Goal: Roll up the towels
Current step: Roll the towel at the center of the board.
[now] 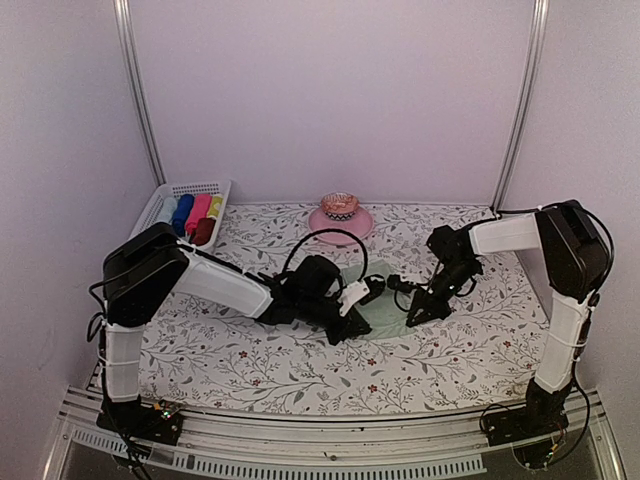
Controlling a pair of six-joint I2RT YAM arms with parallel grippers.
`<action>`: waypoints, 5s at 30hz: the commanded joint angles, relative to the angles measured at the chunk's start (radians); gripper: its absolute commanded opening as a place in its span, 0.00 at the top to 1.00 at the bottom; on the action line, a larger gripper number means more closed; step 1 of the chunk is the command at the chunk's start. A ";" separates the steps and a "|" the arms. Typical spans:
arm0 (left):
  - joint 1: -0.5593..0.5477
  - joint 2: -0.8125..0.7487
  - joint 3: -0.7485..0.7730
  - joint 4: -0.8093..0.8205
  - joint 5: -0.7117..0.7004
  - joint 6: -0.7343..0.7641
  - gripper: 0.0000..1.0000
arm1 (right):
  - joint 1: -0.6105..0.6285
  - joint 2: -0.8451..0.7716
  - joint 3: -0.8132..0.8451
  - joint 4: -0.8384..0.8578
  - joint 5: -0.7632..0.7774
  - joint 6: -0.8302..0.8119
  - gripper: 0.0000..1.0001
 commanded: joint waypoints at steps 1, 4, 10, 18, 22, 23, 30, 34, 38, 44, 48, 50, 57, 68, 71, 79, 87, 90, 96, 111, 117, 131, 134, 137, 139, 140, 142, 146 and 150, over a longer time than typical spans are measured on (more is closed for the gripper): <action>0.020 0.042 0.031 -0.044 -0.079 -0.103 1.00 | -0.007 0.036 0.018 0.010 0.028 0.033 0.94; 0.022 0.049 0.038 -0.084 -0.127 -0.142 1.00 | -0.006 0.044 0.018 0.019 0.044 0.053 0.93; 0.022 0.052 0.035 -0.137 -0.186 -0.205 1.00 | -0.007 0.066 0.058 0.046 0.085 0.100 0.91; 0.007 0.018 0.004 -0.153 -0.228 -0.234 1.00 | -0.007 0.096 0.070 0.073 0.147 0.149 0.92; -0.008 -0.025 -0.017 -0.121 -0.247 -0.234 1.00 | -0.007 0.104 0.077 0.072 0.155 0.161 0.92; -0.010 -0.030 -0.016 -0.125 -0.257 -0.236 1.00 | -0.007 0.104 0.079 0.072 0.157 0.163 0.92; -0.028 -0.012 -0.019 -0.175 -0.300 -0.276 1.00 | -0.007 0.124 0.099 0.056 0.171 0.186 0.93; -0.032 -0.014 -0.039 -0.187 -0.328 -0.286 1.00 | -0.005 0.134 0.112 0.045 0.175 0.197 0.93; -0.036 -0.043 -0.057 -0.187 -0.378 -0.269 0.84 | 0.000 0.141 0.120 0.036 0.184 0.201 0.93; -0.040 -0.154 -0.091 -0.144 -0.457 -0.139 0.55 | 0.011 0.155 0.136 0.020 0.194 0.208 0.93; -0.053 -0.225 -0.145 -0.058 -0.465 0.020 0.46 | 0.011 0.166 0.148 0.005 0.190 0.207 0.93; -0.076 -0.258 -0.199 0.013 -0.474 0.136 0.41 | 0.011 0.174 0.157 -0.006 0.187 0.209 0.93; -0.208 -0.240 -0.321 0.200 -0.600 0.540 0.30 | 0.011 0.213 0.208 -0.072 0.152 0.207 0.92; -0.288 -0.043 -0.254 0.234 -0.812 0.853 0.31 | 0.010 0.228 0.231 -0.099 0.130 0.202 0.92; -0.291 -0.017 -0.228 0.197 -0.807 0.889 0.33 | 0.011 0.229 0.233 -0.100 0.130 0.201 0.92; -0.277 0.044 -0.115 0.018 -0.772 0.915 0.47 | 0.011 0.229 0.233 -0.103 0.122 0.195 0.92; -0.244 0.106 -0.037 -0.095 -0.800 0.879 0.50 | 0.012 0.226 0.233 -0.109 0.109 0.180 0.92; -0.234 0.114 -0.031 -0.102 -0.815 0.867 0.51 | 0.012 0.223 0.233 -0.111 0.105 0.177 0.92; -0.213 0.130 -0.021 -0.120 -0.855 0.848 0.58 | 0.013 0.224 0.233 -0.115 0.100 0.169 0.92; -0.197 0.141 0.002 -0.179 -0.792 0.800 1.00 | 0.017 0.174 0.230 -0.107 0.091 0.148 0.83; -0.175 0.061 -0.015 -0.222 -0.633 0.701 1.00 | 0.015 -0.006 0.149 -0.007 0.118 0.108 0.51; -0.044 -0.027 0.001 -0.348 -0.244 0.512 1.00 | 0.062 -0.549 -0.409 0.493 0.015 -0.247 0.20; -0.022 -0.040 0.001 -0.350 -0.184 0.494 1.00 | 0.106 -0.606 -0.510 0.592 0.010 -0.313 0.18; 0.000 -0.042 0.013 -0.372 -0.125 0.481 1.00 | 0.165 -0.617 -0.555 0.699 0.050 -0.324 0.18; 0.013 -0.039 0.023 -0.389 -0.095 0.473 1.00 | 0.206 -0.604 -0.575 0.773 0.105 -0.300 0.18; 0.017 -0.039 0.028 -0.398 -0.086 0.472 1.00 | 0.230 -0.591 -0.583 0.816 0.141 -0.292 0.18; 0.021 -0.039 0.032 -0.407 -0.071 0.472 1.00 | 0.273 -0.548 -0.588 0.876 0.230 -0.263 0.19; 0.031 -0.036 0.038 -0.418 -0.038 0.469 1.00 | 0.325 -0.449 -0.566 0.914 0.359 -0.237 0.27; 0.040 -0.030 0.049 -0.435 -0.010 0.466 1.00 | 0.341 -0.390 -0.548 0.951 0.428 -0.204 0.35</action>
